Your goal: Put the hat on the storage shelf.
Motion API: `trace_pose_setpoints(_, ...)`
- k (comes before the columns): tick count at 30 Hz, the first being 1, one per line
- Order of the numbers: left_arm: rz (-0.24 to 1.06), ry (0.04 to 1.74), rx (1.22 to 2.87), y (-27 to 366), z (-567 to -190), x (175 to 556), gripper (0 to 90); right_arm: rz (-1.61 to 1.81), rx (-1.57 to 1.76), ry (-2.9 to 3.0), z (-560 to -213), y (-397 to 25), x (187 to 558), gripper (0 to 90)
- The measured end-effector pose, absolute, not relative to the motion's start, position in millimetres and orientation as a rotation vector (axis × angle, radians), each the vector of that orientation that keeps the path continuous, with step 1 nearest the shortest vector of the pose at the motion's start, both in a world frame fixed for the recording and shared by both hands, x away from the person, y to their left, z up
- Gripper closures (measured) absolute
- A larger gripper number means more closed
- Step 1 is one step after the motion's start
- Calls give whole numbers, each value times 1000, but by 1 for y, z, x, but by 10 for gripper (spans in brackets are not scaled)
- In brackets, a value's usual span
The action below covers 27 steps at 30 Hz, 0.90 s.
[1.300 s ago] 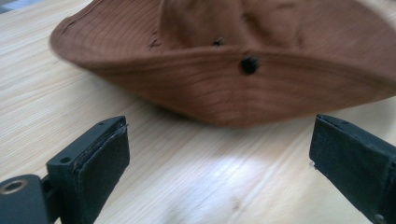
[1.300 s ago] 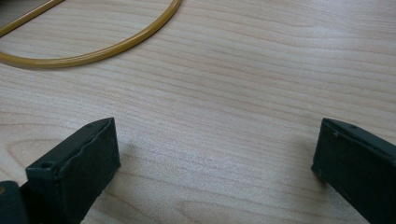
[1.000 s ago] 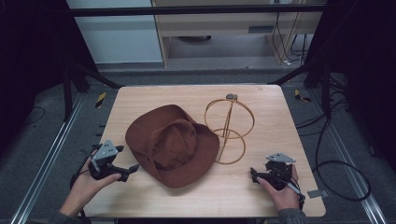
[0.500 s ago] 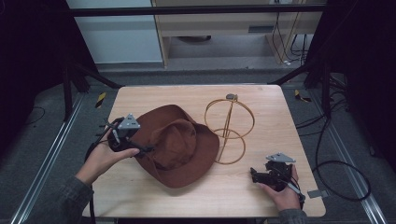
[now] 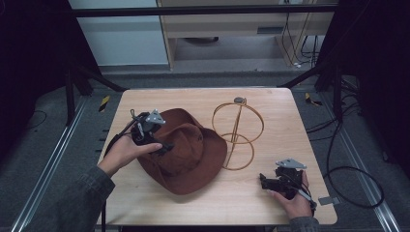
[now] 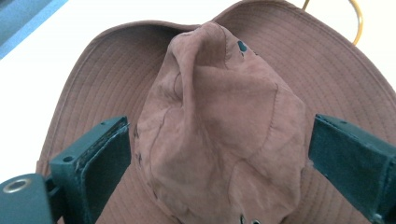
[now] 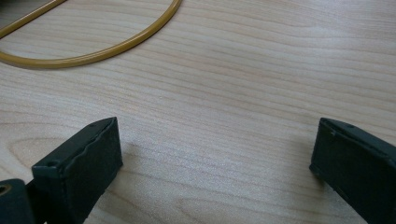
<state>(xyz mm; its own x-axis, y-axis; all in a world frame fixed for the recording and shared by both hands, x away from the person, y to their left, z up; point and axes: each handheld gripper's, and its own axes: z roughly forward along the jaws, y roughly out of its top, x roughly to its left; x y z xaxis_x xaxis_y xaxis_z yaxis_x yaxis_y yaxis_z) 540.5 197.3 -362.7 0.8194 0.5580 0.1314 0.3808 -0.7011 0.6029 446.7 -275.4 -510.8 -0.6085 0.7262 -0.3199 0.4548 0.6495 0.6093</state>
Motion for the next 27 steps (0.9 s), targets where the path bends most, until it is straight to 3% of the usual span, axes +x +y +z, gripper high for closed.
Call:
trace_pose_setpoints(15, 397, 704, 2504, 174, -370, 565, 62, 676, 912, 2328, -511, -273, 447, 6)
trace_pose_setpoints(27, 366, 745, 2547, 170, -386, 583, 155, 680, 912, 2330, -511, -274, 447, 6)
